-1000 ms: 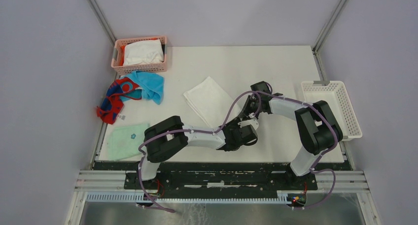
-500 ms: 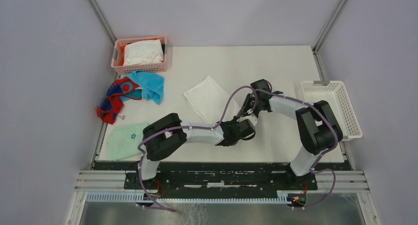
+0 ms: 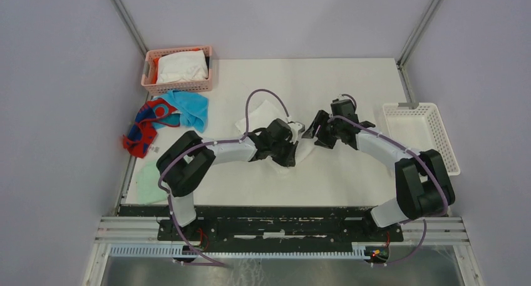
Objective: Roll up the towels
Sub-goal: Roll the towel at the center of the board.
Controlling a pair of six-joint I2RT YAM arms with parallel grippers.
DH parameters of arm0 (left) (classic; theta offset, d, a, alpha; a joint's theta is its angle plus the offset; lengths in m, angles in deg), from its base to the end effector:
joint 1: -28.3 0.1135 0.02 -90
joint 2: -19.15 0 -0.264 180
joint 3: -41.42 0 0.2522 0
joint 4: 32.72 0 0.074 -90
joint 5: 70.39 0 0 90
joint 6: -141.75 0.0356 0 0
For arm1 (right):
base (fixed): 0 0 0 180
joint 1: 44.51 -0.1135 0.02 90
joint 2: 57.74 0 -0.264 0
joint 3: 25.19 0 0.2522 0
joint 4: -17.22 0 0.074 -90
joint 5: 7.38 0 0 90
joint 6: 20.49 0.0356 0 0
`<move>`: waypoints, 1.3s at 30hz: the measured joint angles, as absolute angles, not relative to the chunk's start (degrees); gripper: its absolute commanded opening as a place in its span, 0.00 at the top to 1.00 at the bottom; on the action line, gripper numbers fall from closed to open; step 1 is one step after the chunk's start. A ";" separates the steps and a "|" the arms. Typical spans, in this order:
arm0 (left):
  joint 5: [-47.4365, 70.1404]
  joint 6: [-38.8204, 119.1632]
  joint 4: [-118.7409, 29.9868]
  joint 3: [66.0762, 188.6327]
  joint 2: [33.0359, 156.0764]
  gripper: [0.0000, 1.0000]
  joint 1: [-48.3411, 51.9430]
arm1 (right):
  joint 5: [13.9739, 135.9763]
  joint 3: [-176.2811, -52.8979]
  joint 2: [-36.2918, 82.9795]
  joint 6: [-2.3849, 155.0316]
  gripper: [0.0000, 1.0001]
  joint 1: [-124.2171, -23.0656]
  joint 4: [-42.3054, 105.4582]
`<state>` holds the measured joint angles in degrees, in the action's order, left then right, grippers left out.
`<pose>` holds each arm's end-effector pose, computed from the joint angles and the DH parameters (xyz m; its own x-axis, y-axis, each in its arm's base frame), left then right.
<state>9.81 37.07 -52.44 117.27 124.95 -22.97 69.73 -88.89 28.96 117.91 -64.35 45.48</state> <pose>0.2336 -0.3010 0.1585 -0.6737 0.4408 -0.5932 0.6894 0.6640 -0.2895 0.2842 0.1110 0.1937 -0.8327 0.4745 -0.2854 0.2418 0.7753 0.5835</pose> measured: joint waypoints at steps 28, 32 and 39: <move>-23.41 0.22 -27.52 102.80 130.17 0.97 -4.39 | 63.46 -74.16 30.18 125.71 0.28 -64.26 20.92; -24.16 -2.29 -25.73 101.69 130.39 0.97 -3.49 | 62.47 -72.19 32.32 127.68 0.32 -64.39 16.41; -24.94 -4.08 -24.88 101.64 131.11 0.96 -3.08 | 61.84 -73.09 34.62 128.66 0.34 -64.61 14.23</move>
<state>-24.94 -4.08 -24.88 101.64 131.11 -3.08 61.84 -73.09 34.62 128.66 -64.61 14.23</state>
